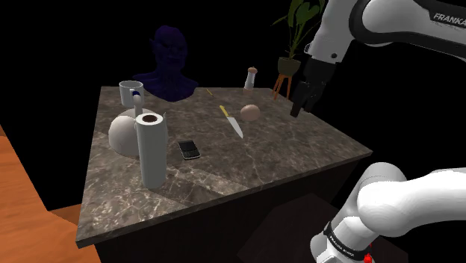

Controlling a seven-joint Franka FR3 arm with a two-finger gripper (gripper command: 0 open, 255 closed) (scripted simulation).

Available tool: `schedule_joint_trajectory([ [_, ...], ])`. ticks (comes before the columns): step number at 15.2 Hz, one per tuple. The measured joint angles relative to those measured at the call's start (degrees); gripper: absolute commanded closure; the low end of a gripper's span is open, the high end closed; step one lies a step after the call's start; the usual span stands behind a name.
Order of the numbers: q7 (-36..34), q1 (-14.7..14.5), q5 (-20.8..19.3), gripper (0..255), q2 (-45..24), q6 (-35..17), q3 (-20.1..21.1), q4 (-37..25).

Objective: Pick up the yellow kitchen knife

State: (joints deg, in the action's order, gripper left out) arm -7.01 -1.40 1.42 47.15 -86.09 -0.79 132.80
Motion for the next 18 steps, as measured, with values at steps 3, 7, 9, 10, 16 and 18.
schedule_joint_trajectory([
  [3, 0.0, 0.2, -0.2, 0, -2.7, -1.6, -0.2, -0.7],
  [7, -0.1, 0.9, -0.8, 0, -10.9, -5.3, -0.8, -4.0],
  [9, 0.2, 1.4, -1.3, 0, -15.3, -7.1, -1.5, -6.0],
  [10, 0.1, 1.5, -1.4, 0, -17.7, -8.1, -1.6, -7.1],
  [16, -0.4, 2.2, -1.8, 0, -31.9, -11.8, -2.6, -15.8],
  [18, -0.4, 2.5, -1.8, 0, -36.5, -12.3, -3.0, -19.2],
])
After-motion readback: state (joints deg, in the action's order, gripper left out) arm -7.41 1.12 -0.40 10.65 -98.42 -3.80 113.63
